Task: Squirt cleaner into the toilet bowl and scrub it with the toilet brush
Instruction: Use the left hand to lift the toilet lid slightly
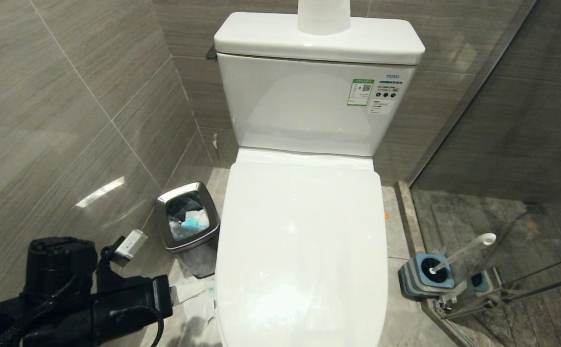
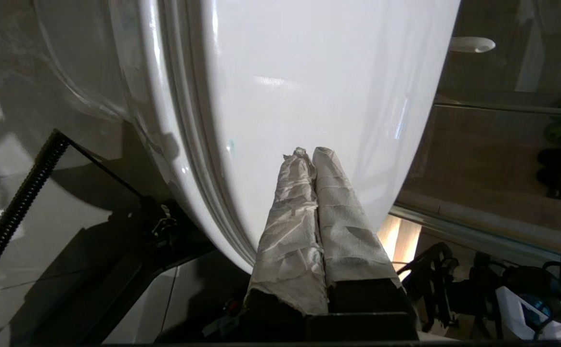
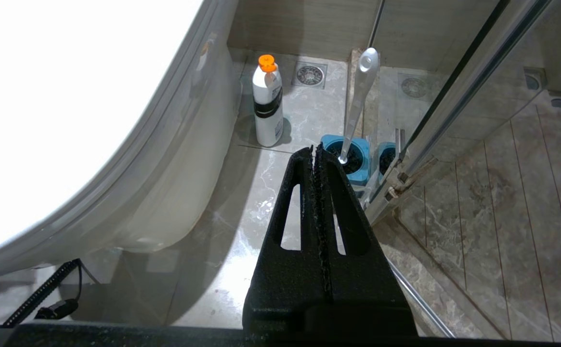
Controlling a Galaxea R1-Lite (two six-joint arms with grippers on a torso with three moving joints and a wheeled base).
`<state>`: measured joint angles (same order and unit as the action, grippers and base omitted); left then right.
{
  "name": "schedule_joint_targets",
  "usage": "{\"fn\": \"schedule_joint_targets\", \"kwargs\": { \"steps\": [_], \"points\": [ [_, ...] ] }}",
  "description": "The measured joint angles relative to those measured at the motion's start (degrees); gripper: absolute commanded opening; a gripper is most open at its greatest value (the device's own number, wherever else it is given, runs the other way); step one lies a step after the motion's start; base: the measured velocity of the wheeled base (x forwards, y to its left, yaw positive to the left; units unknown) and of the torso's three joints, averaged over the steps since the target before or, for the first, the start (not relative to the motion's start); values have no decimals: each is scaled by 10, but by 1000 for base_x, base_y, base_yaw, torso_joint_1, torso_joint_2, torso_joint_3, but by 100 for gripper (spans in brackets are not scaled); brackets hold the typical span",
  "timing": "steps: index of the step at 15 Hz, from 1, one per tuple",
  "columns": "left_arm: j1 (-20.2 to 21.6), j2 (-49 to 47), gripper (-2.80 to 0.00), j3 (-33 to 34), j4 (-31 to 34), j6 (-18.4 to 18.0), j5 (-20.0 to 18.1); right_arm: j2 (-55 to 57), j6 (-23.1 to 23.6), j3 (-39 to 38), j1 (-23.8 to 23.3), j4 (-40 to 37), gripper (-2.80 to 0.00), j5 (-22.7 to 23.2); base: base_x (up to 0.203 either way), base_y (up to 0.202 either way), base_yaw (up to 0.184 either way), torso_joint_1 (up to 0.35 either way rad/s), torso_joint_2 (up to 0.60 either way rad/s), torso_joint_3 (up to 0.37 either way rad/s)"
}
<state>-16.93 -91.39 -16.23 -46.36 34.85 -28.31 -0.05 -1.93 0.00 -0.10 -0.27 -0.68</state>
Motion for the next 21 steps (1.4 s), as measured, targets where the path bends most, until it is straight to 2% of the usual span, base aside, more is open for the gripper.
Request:
{"fn": "schedule_joint_targets", "kwargs": {
  "steps": [7, 8, 10, 15, 18, 21],
  "points": [
    [19, -44, -280, -3, -9, -5, -1, 0, 0, 0, 0, 0, -280, 0, 0, 0, 0, 0, 0, 0],
    [20, -47, 0, -3, -10, -5, -1, 0, 0, 0, 0, 0, -280, 0, 0, 0, 0, 0, 0, 0],
    [25, -51, 0, -2, -19, -4, -4, 0, 0, 0, 0, 0, -280, 0, 0, 0, 0, 0, 0, 0],
    [49, -61, 0, 7, -42, -3, -56, 0, 0, 0, 0, 0, -280, 0, 0, 0, 0, 0, 0, 0],
    [55, -66, 0, 7, -44, -4, -60, 0, 0, 0, 0, 0, -280, 0, 0, 0, 0, 0, 0, 0],
    [56, -71, 0, 12, -63, -2, -104, 0, 0, 0, 0, 0, -280, 0, 0, 0, 0, 0, 0, 0]
  ]
}}
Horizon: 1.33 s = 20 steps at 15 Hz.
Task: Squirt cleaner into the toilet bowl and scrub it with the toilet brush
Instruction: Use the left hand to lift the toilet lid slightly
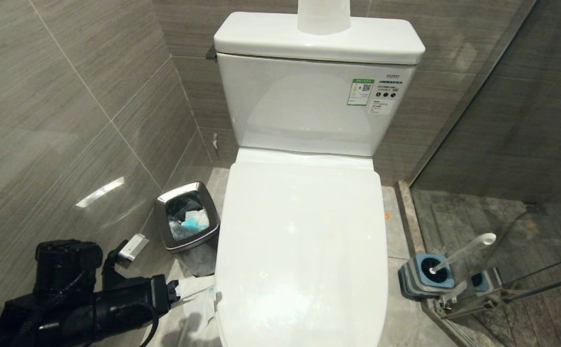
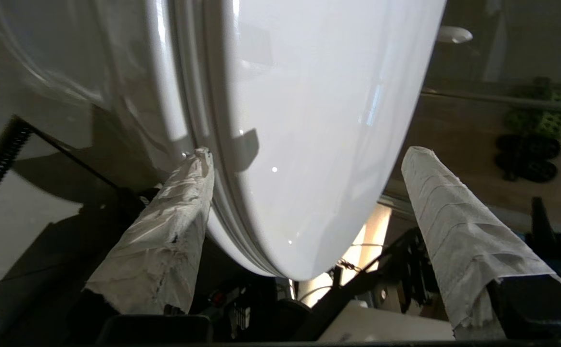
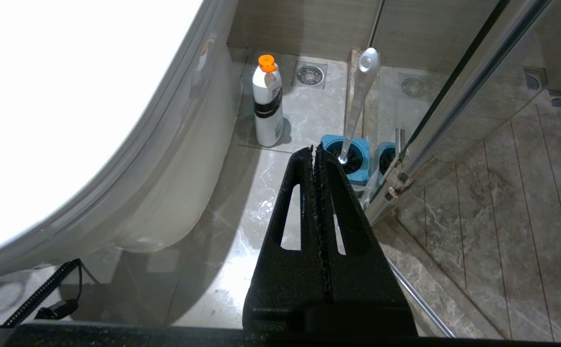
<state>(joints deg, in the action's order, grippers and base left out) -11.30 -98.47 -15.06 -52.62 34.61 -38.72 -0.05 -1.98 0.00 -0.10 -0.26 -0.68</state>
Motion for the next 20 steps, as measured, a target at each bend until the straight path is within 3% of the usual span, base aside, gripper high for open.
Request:
{"fn": "schedule_joint_targets", "kwargs": {
  "steps": [4, 8, 15, 20],
  "points": [
    [1, -12, 0, 17, -24, -1, -60, 0, 0, 0, 0, 0, -280, 0, 0, 0, 0, 0, 0, 0],
    [0, -45, 0, 19, -53, -13, -60, 0, 0, 0, 0, 0, -280, 0, 0, 0, 0, 0, 0, 0],
    [-3, -90, 0, 19, -54, -106, -59, 0, 0, 0, 0, 0, -280, 0, 0, 0, 0, 0, 0, 0],
    [-10, -100, 0, 17, -54, -106, -62, 0, 0, 0, 0, 0, -280, 0, 0, 0, 0, 0, 0, 0]
  ]
}}
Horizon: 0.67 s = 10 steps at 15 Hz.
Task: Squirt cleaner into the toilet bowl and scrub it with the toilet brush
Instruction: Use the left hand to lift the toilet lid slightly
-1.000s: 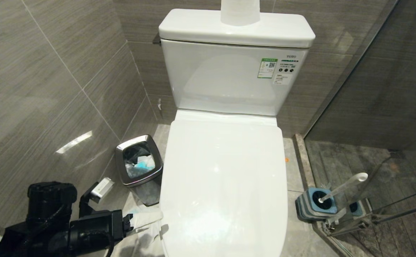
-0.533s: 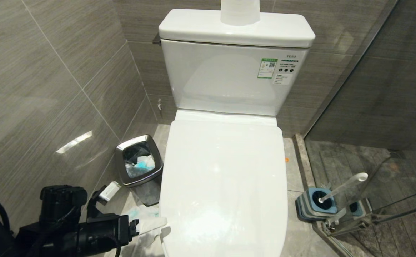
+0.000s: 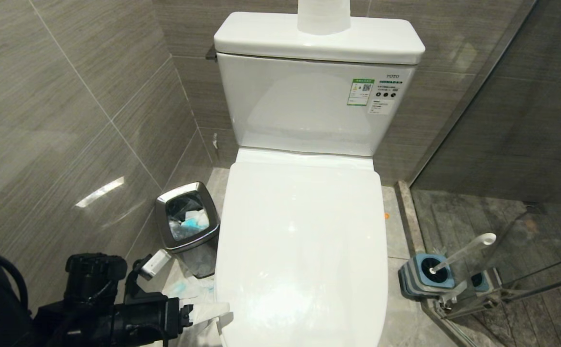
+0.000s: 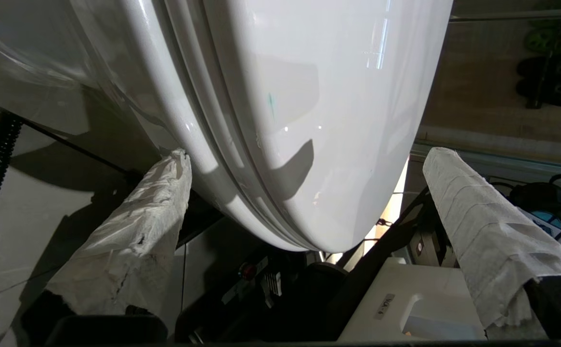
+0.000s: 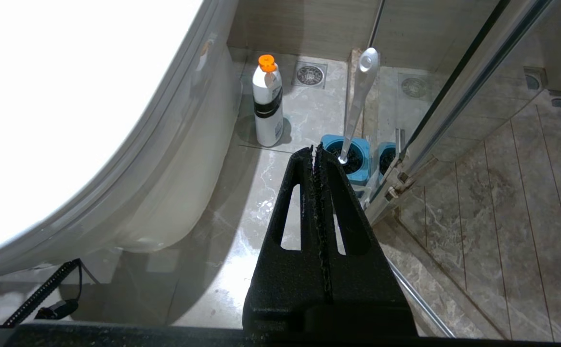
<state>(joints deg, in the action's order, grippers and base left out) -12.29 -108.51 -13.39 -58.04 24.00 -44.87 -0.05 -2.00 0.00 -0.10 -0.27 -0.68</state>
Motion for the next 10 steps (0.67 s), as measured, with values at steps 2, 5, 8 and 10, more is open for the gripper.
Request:
{"fn": "schedule_joint_targets", "kwargs": {
  "steps": [2, 5, 8, 10],
  "points": [
    [-6, -1, 0, 2, 0, 1, -3, 0, 0, 0, 0, 0, -280, 0, 0, 0, 0, 0, 0, 0],
    [-11, -3, 0, 2, 0, 1, -3, 0, 0, 0, 0, 0, -280, 0, 0, 0, 0, 0, 0, 0],
    [-18, -3, 0, 2, 0, 1, -3, 0, 0, 0, 0, 0, -280, 0, 0, 0, 0, 0, 0, 0],
    [-22, -4, 0, 3, 0, 1, -3, 0, 0, 0, 0, 0, -280, 0, 0, 0, 0, 0, 0, 0]
  ]
}}
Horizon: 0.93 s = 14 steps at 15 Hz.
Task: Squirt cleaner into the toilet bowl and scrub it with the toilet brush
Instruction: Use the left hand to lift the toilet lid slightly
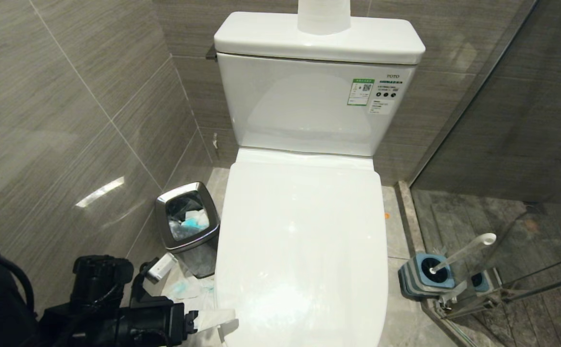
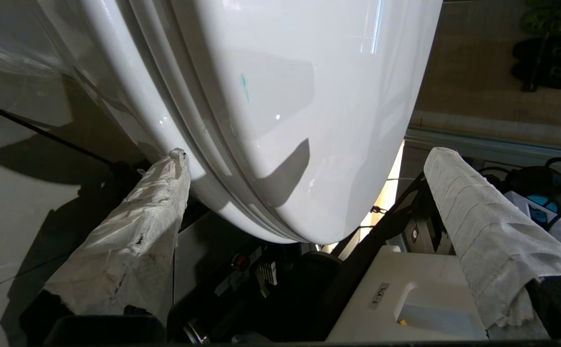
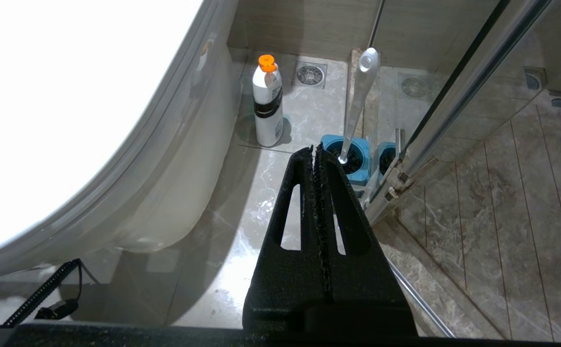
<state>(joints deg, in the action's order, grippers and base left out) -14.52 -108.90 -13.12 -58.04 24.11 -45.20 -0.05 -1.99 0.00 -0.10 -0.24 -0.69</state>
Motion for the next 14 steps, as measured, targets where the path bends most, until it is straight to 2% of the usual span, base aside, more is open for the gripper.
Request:
{"fn": "schedule_joint_targets", "kwargs": {
  "steps": [14],
  "points": [
    [-40, -25, 0, -5, 2, -8, 2, 0, 0, 0, 0, 0, -280, 0, 0, 0, 0, 0, 0, 0]
  ]
}}
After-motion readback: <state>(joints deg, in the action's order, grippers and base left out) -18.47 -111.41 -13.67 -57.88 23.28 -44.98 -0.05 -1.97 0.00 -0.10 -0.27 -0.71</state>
